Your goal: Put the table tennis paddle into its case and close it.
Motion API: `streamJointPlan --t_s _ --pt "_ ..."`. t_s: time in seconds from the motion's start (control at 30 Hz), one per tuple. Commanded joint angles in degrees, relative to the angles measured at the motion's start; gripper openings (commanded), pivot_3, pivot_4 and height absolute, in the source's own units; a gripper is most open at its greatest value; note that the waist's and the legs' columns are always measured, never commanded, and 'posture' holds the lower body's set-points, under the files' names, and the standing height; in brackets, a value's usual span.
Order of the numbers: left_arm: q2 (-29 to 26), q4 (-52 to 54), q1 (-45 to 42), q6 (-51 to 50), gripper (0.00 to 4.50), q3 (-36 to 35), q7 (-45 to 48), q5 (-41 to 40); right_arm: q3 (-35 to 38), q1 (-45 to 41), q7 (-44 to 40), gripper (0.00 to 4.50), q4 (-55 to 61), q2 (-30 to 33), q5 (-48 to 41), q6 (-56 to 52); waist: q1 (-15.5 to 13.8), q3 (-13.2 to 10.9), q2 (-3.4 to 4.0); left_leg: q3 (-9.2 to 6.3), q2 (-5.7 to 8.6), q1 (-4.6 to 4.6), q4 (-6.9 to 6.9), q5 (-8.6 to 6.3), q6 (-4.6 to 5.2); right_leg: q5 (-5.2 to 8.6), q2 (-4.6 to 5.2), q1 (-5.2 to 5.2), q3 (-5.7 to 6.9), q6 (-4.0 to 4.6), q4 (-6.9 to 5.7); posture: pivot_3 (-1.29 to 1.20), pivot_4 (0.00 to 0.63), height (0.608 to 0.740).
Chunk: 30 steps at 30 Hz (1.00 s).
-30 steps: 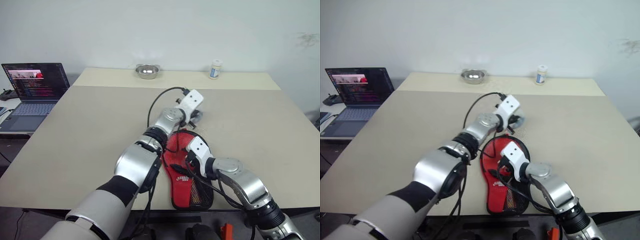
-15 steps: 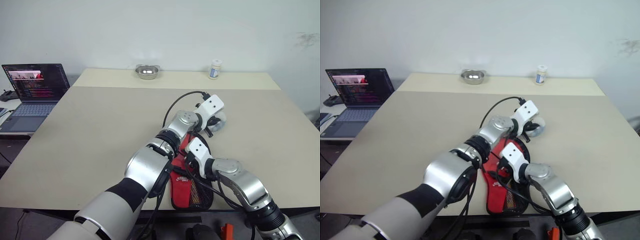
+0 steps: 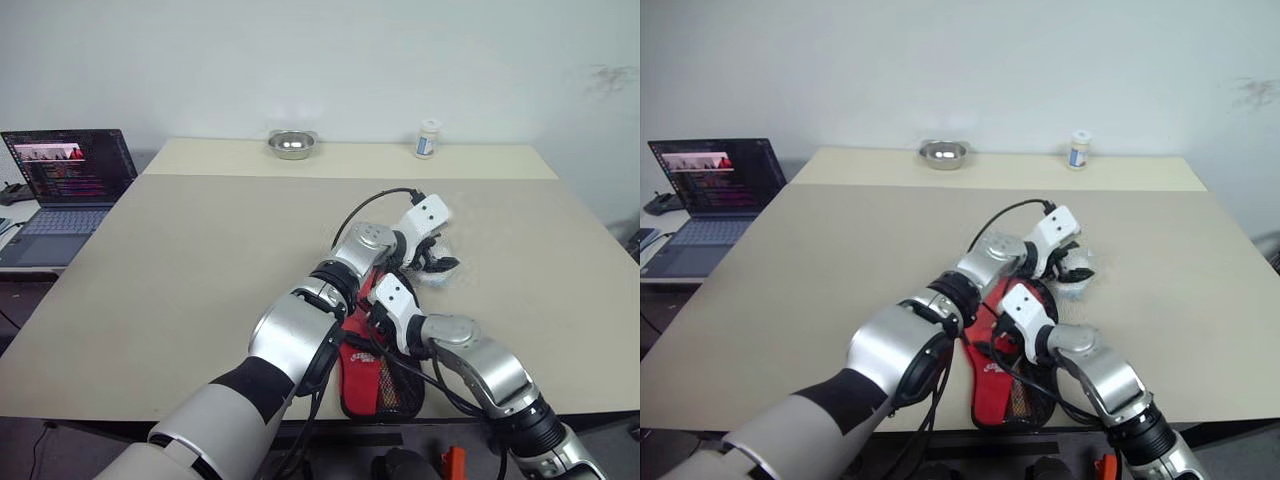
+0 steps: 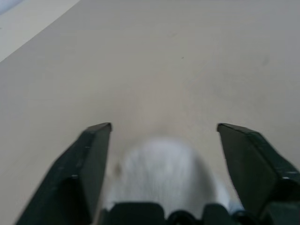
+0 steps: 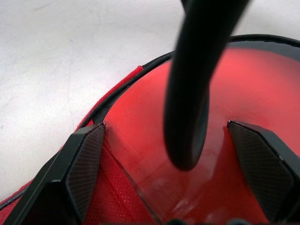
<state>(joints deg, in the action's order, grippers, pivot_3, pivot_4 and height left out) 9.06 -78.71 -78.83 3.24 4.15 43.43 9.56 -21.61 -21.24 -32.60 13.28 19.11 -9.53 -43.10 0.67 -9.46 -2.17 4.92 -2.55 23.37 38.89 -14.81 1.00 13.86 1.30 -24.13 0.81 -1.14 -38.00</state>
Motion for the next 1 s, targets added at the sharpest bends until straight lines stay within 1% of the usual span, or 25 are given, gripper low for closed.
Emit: streamJointPlan --t_s 0.03,0.1,0.2,0.27,0.4,0.5,0.57,0.67,0.83,0.9,1.0 --pt "0.9 2.8 -0.2 1.4 4.49 -1.2 0.6 -1.6 -1.5 1.7 0.1 4.5 -4.0 0.1 0.5 -4.2 0.0 0.0 0.0 0.0 0.0 0.0 0.0 0.0 0.0 0.0 0.0 0.0 0.0 0.0 0.0 0.0 0.15 0.74" --pt "0.5 3.0 -0.4 1.0 4.49 -1.9 0.5 -2.4 -1.1 1.5 0.1 4.5 -3.6 0.0 0.2 -4.6 0.1 0.0 0.0 0.0 0.0 0.0 0.0 0.0 0.0 0.0 0.0 0.0 0.0 0.0 0.0 0.0 0.15 0.74" --pt "-1.0 3.2 -1.3 0.1 4.49 -4.4 -2.1 -4.3 0.3 0.9 0.6 4.5 -2.9 -0.5 -0.4 -5.5 0.2 0.0 0.0 -0.01 -0.01 0.0 0.0 0.0 0.0 0.0 0.0 0.0 -0.01 0.0 0.0 0.0 0.15 0.74" --pt "-2.6 3.5 -2.6 -1.4 4.49 -7.2 -3.5 -6.8 1.1 0.7 1.1 4.5 -1.8 -0.9 -0.8 -6.2 0.3 0.0 0.0 -0.01 -0.01 0.0 0.0 0.0 0.0 0.0 0.0 0.01 -0.02 0.0 0.0 0.0 0.15 0.74" --pt "-6.4 4.4 -4.1 -3.8 4.49 -10.9 -3.8 -9.9 3.8 0.3 2.7 4.5 1.9 -2.4 -1.9 -7.7 0.8 0.0 0.0 -0.02 -0.02 0.01 -0.01 0.0 0.0 0.0 0.0 -0.01 -0.03 -0.01 0.0 0.0 0.15 0.74" --pt "-10.0 5.1 -4.4 -5.3 4.49 -11.9 -3.6 -10.9 6.9 0.1 3.8 4.5 7.0 -3.4 -3.7 -9.0 0.9 -0.1 0.0 -0.04 -0.02 0.07 -0.02 0.0 -0.01 -0.01 0.01 -0.03 -0.02 0.0 0.02 0.0 0.15 0.74" --pt "-12.2 5.8 -3.9 -5.7 4.49 -12.2 -2.3 -11.4 7.7 0.2 3.6 4.5 10.7 -2.8 -4.9 -10.6 0.9 -0.1 0.01 -0.03 0.0 0.13 -0.02 0.0 -0.01 -0.02 0.03 -0.07 -0.02 0.02 0.05 0.0 0.15 0.74" --pt "-15.1 7.4 -2.1 -6.4 4.49 -11.7 3.0 -12.1 8.9 1.0 3.9 4.5 16.4 -1.6 -6.3 -13.3 0.9 -0.1 0.01 -0.04 0.02 0.47 0.01 0.01 -0.03 -0.08 0.04 -0.37 -0.01 0.12 0.04 0.0 0.15 0.74" --pt "-18.9 14.0 4.2 -7.8 4.49 -10.8 14.3 -14.7 14.0 2.0 3.7 4.5 25.4 0.6 -11.3 -19.2 0.9 -0.1 0.02 -0.02 0.02 0.52 -0.03 0.0 -0.05 -0.15 0.04 -0.46 0.0 0.23 0.04 0.0 0.15 0.74" --pt "-20.6 20.3 8.9 -9.9 4.49 -9.2 20.8 -15.8 18.0 2.7 2.7 4.5 29.5 2.3 -14.8 -22.4 0.9 -0.1 0.03 0.0 0.01 0.52 -0.01 0.0 -0.05 -0.15 0.04 -0.47 0.01 0.24 0.02 0.0 0.15 0.74" --pt "-23.5 35.1 18.4 -14.5 4.49 -5.1 29.7 -17.6 24.6 3.7 0.7 4.5 34.0 6.5 -18.9 -25.6 0.9 -0.1 0.05 0.0 0.0 0.5 -0.01 0.0 -0.06 -0.15 0.05 -0.47 -0.05 0.25 0.0 0.0 0.15 0.74"
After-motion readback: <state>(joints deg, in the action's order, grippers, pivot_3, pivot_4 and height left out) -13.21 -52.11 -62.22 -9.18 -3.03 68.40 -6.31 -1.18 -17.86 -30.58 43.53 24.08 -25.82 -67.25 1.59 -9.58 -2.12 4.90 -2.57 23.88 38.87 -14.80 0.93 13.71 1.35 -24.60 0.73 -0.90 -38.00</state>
